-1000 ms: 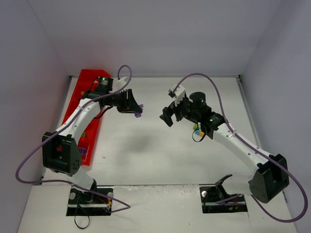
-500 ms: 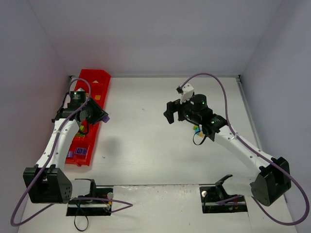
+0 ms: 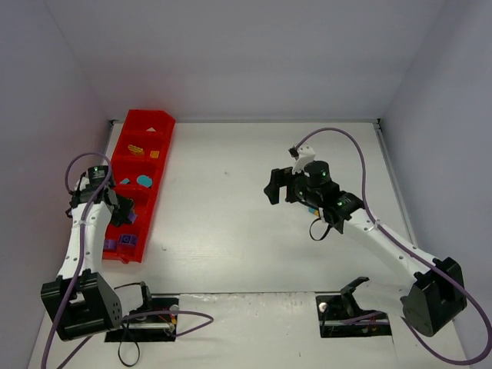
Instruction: Sort the legos into containers by color
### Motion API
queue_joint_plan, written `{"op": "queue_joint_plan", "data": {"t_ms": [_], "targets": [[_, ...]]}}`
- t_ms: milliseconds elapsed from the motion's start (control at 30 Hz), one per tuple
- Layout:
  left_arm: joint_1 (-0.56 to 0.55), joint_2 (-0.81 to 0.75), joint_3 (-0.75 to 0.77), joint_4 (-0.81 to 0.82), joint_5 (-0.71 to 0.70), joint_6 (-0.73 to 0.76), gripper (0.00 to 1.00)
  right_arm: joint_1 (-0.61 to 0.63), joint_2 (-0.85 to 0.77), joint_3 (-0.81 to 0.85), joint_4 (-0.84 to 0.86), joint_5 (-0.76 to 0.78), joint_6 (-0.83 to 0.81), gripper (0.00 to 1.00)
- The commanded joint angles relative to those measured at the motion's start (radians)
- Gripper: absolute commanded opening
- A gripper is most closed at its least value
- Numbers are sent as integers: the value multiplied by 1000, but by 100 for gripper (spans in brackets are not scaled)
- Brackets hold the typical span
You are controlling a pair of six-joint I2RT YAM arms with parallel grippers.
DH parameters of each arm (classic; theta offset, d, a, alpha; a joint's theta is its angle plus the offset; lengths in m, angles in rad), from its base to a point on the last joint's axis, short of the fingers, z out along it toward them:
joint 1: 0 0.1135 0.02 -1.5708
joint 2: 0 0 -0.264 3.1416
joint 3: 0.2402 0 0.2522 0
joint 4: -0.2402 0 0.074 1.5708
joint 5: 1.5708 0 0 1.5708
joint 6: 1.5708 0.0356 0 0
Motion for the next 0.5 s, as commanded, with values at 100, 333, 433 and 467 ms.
{"op": "queue_joint_plan", "data": {"t_ms": [100, 333, 433, 467], "targets": [[98, 15, -21, -25, -28, -16, 5, -5, -74, -19, 48, 6, 16, 93], [143, 3, -59, -90, -73, -40, 6, -7, -94, -29, 43, 26, 16, 93], [143, -4, -67, -133, -96, -63, 9, -7, -100, -32, 40, 39, 19, 93], [143, -4, -70, -140, -106, -68, 10, -7, -101, -33, 39, 51, 23, 93]]}}
